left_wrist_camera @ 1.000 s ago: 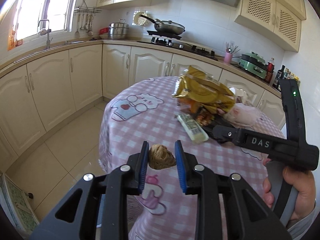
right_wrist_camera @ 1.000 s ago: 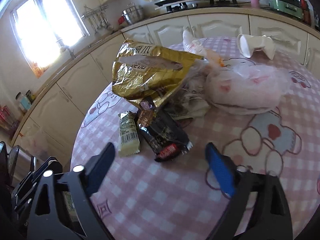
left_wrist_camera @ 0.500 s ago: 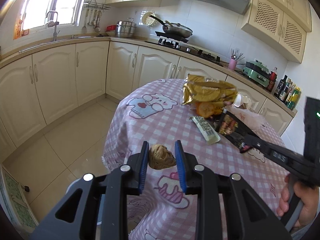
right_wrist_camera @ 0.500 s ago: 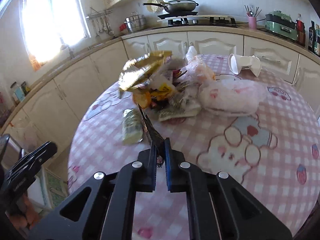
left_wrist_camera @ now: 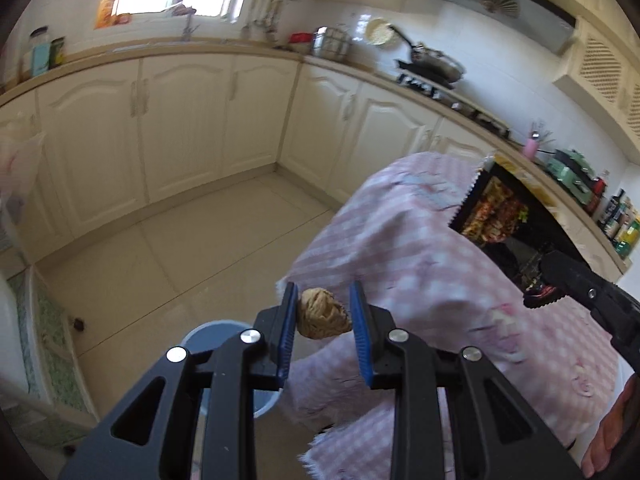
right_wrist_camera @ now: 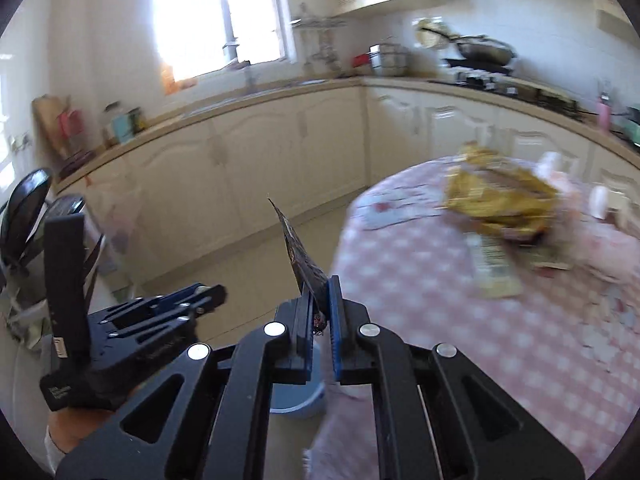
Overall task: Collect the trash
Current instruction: 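Carry the ball and wrapper to the blue bucket and open both tools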
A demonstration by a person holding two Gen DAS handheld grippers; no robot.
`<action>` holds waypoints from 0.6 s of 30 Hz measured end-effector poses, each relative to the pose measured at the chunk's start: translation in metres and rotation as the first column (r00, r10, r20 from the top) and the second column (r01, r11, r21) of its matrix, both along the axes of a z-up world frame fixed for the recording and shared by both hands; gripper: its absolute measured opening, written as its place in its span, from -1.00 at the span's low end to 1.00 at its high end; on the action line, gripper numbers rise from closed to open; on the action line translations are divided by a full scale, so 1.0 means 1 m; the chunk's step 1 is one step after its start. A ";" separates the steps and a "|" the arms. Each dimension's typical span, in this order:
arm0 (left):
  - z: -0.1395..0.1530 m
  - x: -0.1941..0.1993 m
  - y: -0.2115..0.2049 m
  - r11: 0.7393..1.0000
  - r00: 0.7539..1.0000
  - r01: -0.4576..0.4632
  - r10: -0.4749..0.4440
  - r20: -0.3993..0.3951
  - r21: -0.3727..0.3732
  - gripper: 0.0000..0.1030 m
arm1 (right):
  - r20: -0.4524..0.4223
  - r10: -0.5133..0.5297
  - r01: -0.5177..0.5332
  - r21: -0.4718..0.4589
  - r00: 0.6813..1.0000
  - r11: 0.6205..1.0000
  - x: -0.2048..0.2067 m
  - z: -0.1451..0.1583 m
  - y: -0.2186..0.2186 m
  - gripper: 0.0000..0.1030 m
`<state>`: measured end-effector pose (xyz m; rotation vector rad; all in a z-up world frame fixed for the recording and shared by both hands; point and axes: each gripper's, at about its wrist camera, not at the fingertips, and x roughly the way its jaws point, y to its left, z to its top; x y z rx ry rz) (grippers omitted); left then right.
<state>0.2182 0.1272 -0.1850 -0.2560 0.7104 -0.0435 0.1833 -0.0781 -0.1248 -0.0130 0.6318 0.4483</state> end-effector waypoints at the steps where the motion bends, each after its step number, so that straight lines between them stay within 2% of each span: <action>1: -0.008 0.001 0.010 1.000 1.000 -0.024 0.024 -0.017 0.010 -0.51 | -0.014 0.030 -0.030 -0.008 0.999 1.000 0.006 -0.008 0.017 -0.89; 3: -0.023 0.005 0.025 0.998 0.997 -0.059 0.060 -0.055 0.022 -0.51 | -0.053 0.071 -0.072 -0.020 0.996 0.997 0.021 -0.029 0.044 -0.89; 6: -0.053 0.013 0.053 0.993 0.985 -0.117 0.120 -0.121 0.033 -0.51 | -0.059 0.092 -0.096 -0.074 0.994 0.993 0.030 -0.054 0.076 -0.89; 8: -0.072 0.019 0.067 0.989 0.975 -0.142 0.147 -0.165 0.043 -0.51 | -0.115 0.116 -0.125 -0.067 0.987 0.990 0.042 -0.075 0.092 -0.89; 15: -0.135 0.057 0.099 0.986 0.944 -0.165 0.156 -0.291 -0.006 -0.48 | -0.230 0.124 -0.152 -0.105 0.965 0.983 0.076 -0.132 0.128 -0.89; 16: -0.141 0.063 0.101 0.986 0.942 -0.164 0.151 -0.299 -0.019 -0.34 | -0.246 0.121 -0.151 -0.108 0.962 0.983 0.082 -0.141 0.132 -0.89; 17: -0.147 0.069 0.103 0.985 0.938 -0.169 0.153 -0.310 -0.026 -0.08 | -0.257 0.119 -0.151 -0.111 0.959 0.982 0.086 -0.146 0.135 -0.89; 18: -0.151 0.073 0.105 0.984 0.935 -0.179 0.164 -0.313 -0.020 0.03 | -0.265 0.117 -0.152 -0.113 0.957 0.982 0.085 -0.149 0.139 -0.89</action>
